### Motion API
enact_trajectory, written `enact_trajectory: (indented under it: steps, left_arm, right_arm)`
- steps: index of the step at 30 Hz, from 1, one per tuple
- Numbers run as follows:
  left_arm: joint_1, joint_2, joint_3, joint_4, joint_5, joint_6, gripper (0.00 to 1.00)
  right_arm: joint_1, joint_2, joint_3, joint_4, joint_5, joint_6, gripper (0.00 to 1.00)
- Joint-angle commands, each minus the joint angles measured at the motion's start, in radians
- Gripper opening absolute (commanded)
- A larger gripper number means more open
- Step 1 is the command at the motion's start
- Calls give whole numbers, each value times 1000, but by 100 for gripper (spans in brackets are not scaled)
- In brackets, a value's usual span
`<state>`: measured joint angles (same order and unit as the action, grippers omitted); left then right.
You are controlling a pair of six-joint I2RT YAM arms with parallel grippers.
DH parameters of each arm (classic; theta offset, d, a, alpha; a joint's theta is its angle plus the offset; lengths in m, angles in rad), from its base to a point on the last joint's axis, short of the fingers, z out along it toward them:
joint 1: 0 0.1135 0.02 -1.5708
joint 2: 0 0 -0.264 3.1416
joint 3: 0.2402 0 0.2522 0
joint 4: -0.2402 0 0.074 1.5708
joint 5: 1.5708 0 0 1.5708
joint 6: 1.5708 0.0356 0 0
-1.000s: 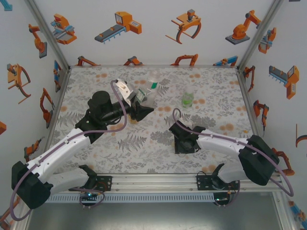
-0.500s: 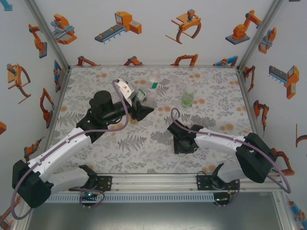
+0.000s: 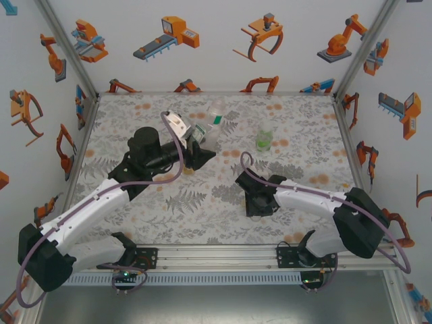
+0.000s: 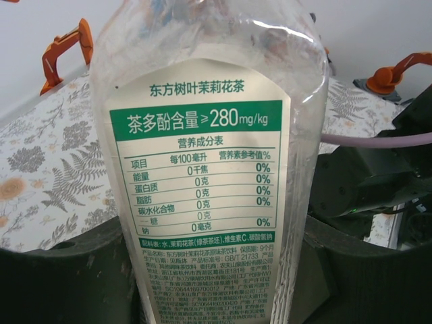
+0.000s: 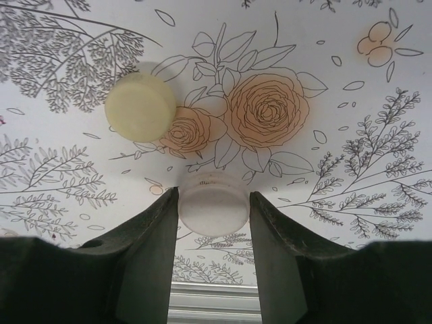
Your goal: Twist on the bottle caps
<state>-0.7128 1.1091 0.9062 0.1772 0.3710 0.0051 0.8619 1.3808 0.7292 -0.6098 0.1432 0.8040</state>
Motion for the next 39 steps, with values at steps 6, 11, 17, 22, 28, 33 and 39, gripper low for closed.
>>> enact_trajectory:
  steps: [6,11,17,22,28,33,39]
  left_arm:
    - [-9,12,94,-195,-37,134,51]
    - [-40,12,128,-313,-17,235,51]
    - [-51,-10,137,-404,72,316,51]
    - [-53,-30,148,-504,102,384,50]
    - [-59,-51,168,-625,105,460,50]
    - [-70,-66,167,-673,120,512,42]
    - [-100,-98,131,-677,126,631,36]
  right_arm:
    - [-26,-94,100,-21,-29,-103,36]
    - [-103,-149,132,44,-140,-215,35]
    - [-218,-229,148,142,-335,-348,35]
    - [-302,-298,171,167,-459,-459,34]
    - [-368,-372,211,171,-570,-600,30]
    - [-371,-477,188,269,-631,-699,27]
    - [-371,-576,189,296,-795,-850,27]
